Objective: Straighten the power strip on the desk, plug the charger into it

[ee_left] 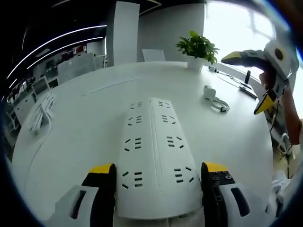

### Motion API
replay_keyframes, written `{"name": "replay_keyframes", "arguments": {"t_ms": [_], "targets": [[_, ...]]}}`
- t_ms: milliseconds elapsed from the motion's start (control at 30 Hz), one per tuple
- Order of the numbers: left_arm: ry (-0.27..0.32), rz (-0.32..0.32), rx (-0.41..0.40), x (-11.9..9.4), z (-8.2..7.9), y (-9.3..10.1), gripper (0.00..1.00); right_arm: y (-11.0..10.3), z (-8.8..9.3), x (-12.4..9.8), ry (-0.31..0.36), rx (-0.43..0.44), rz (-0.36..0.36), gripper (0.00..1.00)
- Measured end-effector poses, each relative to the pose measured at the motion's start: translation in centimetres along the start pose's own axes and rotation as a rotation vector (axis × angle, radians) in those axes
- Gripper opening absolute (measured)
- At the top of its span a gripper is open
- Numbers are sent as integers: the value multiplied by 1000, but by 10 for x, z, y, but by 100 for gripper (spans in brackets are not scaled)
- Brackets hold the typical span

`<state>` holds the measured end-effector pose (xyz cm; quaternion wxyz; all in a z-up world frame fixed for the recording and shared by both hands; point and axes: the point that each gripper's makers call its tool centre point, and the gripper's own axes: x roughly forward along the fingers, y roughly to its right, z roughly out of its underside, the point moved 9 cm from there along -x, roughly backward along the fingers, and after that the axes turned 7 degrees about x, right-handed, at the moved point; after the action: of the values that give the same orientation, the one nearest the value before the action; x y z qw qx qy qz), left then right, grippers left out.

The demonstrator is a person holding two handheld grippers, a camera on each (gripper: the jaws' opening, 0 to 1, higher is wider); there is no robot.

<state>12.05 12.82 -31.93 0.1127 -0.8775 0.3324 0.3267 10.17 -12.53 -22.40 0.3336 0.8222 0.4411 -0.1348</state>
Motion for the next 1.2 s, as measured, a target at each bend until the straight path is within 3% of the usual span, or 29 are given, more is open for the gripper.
{"name": "replay_keyframes", "arguments": {"t_ms": [167, 300, 467, 1200], "targets": [[2, 0, -1, 0, 0, 0, 75, 9, 3, 13, -7, 12, -36, 69], [5, 1, -1, 0, 0, 0, 75, 11, 2, 17, -5, -13, -35, 68], [5, 1, 0, 0, 0, 0, 75, 10, -3, 21, -16, -108, -35, 68], [18, 1, -3, -1, 1, 1, 75, 19, -7, 55, -79, -189, -124, 70]]}}
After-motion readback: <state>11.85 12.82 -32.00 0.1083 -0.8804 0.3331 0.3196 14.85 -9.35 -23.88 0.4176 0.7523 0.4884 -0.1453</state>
